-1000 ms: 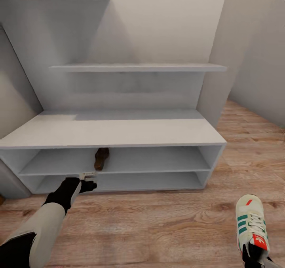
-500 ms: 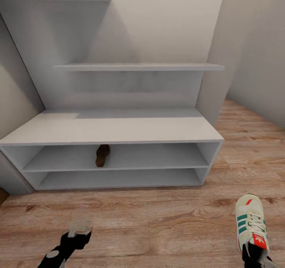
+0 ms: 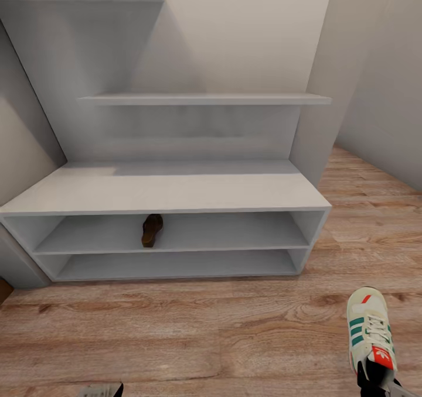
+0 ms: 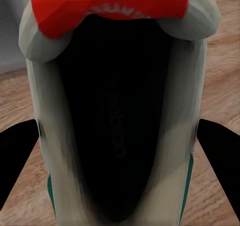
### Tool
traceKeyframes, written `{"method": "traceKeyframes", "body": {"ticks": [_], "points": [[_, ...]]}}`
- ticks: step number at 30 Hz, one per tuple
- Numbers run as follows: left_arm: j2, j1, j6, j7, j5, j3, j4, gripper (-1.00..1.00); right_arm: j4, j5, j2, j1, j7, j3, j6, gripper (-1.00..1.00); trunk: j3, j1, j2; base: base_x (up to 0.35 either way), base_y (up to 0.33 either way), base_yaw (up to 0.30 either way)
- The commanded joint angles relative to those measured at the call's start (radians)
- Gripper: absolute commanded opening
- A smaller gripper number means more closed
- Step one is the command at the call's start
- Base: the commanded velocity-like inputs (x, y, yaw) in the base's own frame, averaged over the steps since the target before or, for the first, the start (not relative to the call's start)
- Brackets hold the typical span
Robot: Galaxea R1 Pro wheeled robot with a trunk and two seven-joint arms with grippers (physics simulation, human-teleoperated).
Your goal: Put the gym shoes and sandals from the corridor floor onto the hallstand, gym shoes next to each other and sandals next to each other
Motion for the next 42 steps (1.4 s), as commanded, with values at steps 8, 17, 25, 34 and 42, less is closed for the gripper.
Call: {"method": "traceKeyframes", "body": {"ticks": [8, 17, 25, 34, 42], "points": [[0.0, 0.004, -0.011, -0.037, 0.005, 0.006, -0.001, 1.0, 0.001, 0.002, 0.009, -0.001, 0.005, 0.002, -0.003, -1.0, -0.001, 0.0, 0.0, 0.0, 0.0, 0.0], [0.0, 0.006, -0.014, -0.041, 0.004, 0.007, -0.001, 1.0, 0.002, 0.003, 0.009, -0.001, 0.004, 0.002, -0.003, -1.0, -0.001, 0.0, 0.0, -0.097, -0.121, 0.0], [0.002, 0.006, -0.013, -0.04, 0.004, 0.007, -0.001, 1.0, 0.002, 0.003, 0.009, -0.001, 0.004, 0.001, -0.003, -1.0, -0.001, 0.0, 0.0, -0.208, -0.031, 0.0], [0.002, 0.006, -0.013, -0.041, 0.004, 0.007, -0.001, 1.0, 0.002, 0.003, 0.009, -0.001, 0.004, 0.0, -0.003, -1.0, -0.001, 0.0, 0.0, -0.064, 0.015, 0.0], [0.002, 0.006, -0.013, -0.04, 0.005, 0.007, -0.001, 1.0, 0.001, 0.003, 0.009, -0.001, 0.004, 0.0, -0.003, -1.0, -0.001, 0.0, 0.0, -0.261, 0.196, 0.0]]}}
